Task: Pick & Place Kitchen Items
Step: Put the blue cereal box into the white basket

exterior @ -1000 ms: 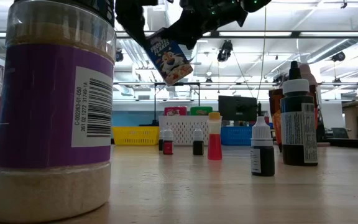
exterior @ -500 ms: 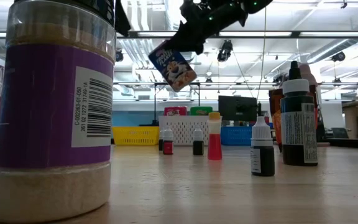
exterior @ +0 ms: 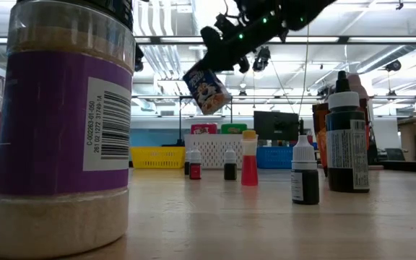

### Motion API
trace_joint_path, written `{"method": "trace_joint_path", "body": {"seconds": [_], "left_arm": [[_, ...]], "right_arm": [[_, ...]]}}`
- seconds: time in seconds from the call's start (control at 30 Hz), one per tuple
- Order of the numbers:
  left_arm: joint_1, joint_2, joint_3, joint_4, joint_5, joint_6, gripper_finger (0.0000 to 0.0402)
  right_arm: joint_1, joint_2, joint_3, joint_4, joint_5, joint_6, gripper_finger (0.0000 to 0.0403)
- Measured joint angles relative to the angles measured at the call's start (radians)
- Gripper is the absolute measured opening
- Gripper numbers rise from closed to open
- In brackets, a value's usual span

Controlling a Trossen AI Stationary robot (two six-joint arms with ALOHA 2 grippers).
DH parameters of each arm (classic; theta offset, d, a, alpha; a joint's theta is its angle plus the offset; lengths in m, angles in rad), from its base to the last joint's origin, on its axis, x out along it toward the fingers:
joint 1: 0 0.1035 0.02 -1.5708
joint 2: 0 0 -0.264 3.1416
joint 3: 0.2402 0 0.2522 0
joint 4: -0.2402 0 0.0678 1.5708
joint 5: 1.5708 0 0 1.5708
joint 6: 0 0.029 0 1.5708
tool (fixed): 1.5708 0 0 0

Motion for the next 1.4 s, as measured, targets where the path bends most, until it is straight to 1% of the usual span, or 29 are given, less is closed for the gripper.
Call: {"method": "trace_joint_path", "body": {"seconds": [0.07, 0.17, 0.27, 0.37, 0.43, 0.53, 0.6, 0.67, 0.73, 0.8, 0.87, 0.97, 1.1, 1.2, 1.27, 1.4], "left_arm": [[0.0, -0.011, -0.022, 0.019, 0.0, -0.01, 0.0289], [0.0, -0.023, -0.05, 0.044, 0.0, -0.013, 0.0289], [0.0, -0.03, -0.058, 0.059, 0.0, -0.013, 0.0289], [0.0, -0.033, -0.058, 0.074, -0.001, -0.015, 0.0289], [0.0, -0.034, -0.058, 0.095, -0.002, -0.015, 0.0289], [0.0, -0.034, -0.058, 0.116, -0.002, -0.014, 0.0289], [0.0, -0.034, -0.058, 0.121, -0.002, -0.014, 0.0289], [0.0, -0.034, -0.058, 0.128, -0.002, -0.014, 0.0289], [0.0, -0.034, -0.058, 0.134, -0.002, -0.015, 0.0289], [0.0, -0.034, -0.058, 0.143, -0.002, -0.019, 0.0289], [0.0, -0.034, -0.058, 0.144, -0.002, -0.025, 0.0289], [0.0, -0.034, -0.058, 0.146, -0.002, -0.034, 0.0289], [0.0, -0.034, -0.058, 0.147, -0.001, -0.043, 0.0289], [0.0, -0.034, -0.058, 0.147, 0.0, -0.043, 0.0289], [0.0, -0.034, -0.058, 0.146, 0.0, -0.043, 0.0289], [0.0, -0.034, -0.058, 0.146, 0.0, -0.043, 0.0289]], "right_arm": [[0.0, 0.0, -0.053, 0.106, 0.079, 0.038, 0.0112], [0.007, 0.0, -0.125, 0.256, 0.172, 0.085, 0.0108], [0.025, 0.0, -0.19, 0.353, 0.262, 0.114, 0.0112], [0.052, 0.0, -0.247, 0.429, 0.391, 0.127, 0.0115], [0.077, 0.0, -0.285, 0.507, 0.488, 0.122, 0.0113], [0.119, 0.0, -0.337, 0.652, 0.627, 0.064, 0.0105], [0.137, 0.0, -0.361, 0.747, 0.692, 0.019, 0.0102], [0.145, 0.0, -0.378, 0.798, 0.72, -0.002, 0.0101], [0.148, 0.002, -0.385, 0.805, 0.746, 0.0, 0.0104], [0.148, 0.006, -0.39, 0.806, 0.785, 0.02, 0.0105], [0.149, 0.013, -0.395, 0.805, 0.801, 0.049, 0.0104], [0.149, 0.037, -0.397, 0.815, 0.814, 0.072, 0.0099], [0.149, 0.097, -0.393, 0.857, 0.894, 0.073, 0.0097], [0.149, 0.163, -0.384, 0.972, 0.924, 0.056, 0.01], [0.149, 0.213, -0.377, 1.085, 0.948, 0.0, 0.01], [0.152, 0.304, -0.353, 1.302, 0.949, -0.131, 0.0094]]}}
